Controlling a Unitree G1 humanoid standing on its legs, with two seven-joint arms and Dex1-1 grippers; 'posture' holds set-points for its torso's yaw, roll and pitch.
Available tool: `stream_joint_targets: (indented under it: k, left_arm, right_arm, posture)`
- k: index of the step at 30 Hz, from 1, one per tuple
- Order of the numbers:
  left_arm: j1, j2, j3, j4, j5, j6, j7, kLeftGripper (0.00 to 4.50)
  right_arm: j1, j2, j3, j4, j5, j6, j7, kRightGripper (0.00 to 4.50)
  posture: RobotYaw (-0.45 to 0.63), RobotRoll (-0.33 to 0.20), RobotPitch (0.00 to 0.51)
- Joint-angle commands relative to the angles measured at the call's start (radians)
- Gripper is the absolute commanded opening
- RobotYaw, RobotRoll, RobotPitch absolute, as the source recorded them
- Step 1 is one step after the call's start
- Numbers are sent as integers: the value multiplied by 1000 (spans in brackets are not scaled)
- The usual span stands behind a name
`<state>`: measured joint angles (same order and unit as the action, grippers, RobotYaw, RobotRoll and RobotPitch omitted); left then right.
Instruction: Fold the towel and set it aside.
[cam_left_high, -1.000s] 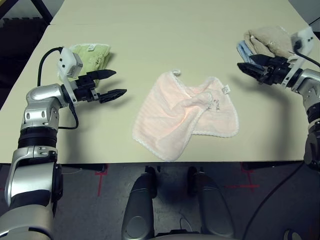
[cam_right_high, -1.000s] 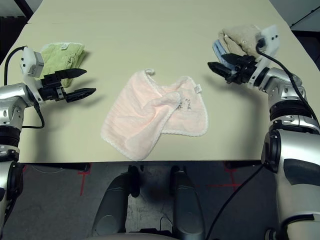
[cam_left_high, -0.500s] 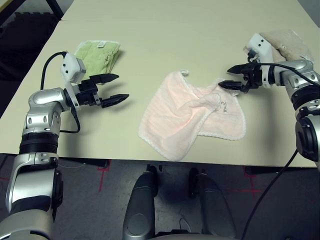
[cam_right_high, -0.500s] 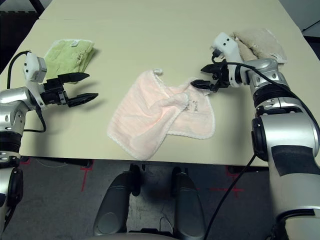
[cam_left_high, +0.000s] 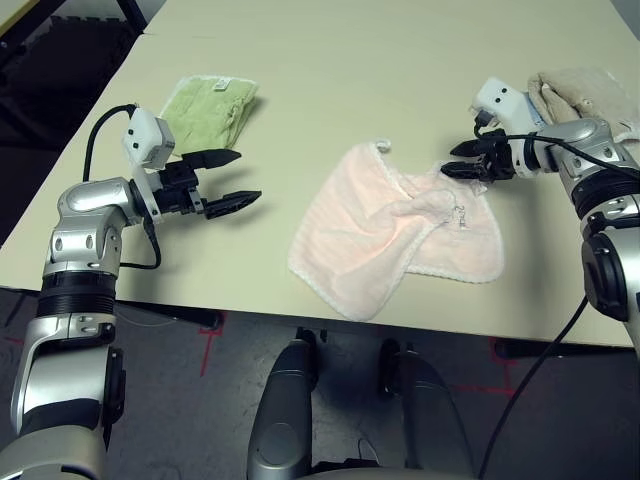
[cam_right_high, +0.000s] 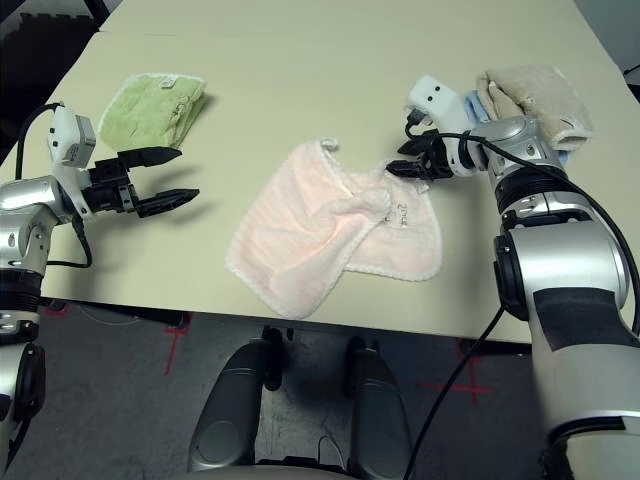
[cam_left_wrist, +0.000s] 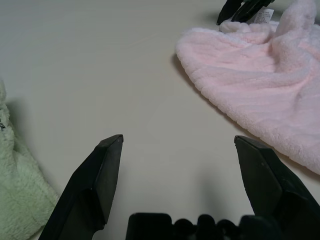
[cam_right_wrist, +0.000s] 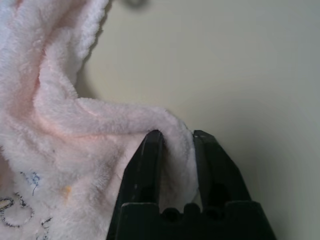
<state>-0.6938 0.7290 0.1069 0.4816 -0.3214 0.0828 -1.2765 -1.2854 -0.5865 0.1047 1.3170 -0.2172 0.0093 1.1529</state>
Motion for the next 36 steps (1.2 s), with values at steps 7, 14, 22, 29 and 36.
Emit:
stream_joint_targets:
  k: [7,14,22,29,36]
  left_arm:
    - [-20,-9,-32,25,15,40,-20,4500]
    - [-62,-67,-36,51,7,47,11,4500]
    - [-145,-165,-45,137,29,24,79,4500]
    - [-229,-211,-52,235,48,10,106,4500]
    - [-250,-203,-54,262,56,15,86,4500]
  right_arm:
    - [-1,-29,-205,-10,200,35,80,22]
    - [-16,-2,-335,-68,333,-75,69,22]
    - [-95,53,-363,-166,455,-1,244,22]
    - [-146,98,-385,-235,518,3,205,22]
    - [-270,115,-446,-228,601,-10,122,22]
  posture:
    - [142,0,257]
    - [117,0,253]
    - [94,0,246]
    - [75,0,244]
    - [73,0,243]
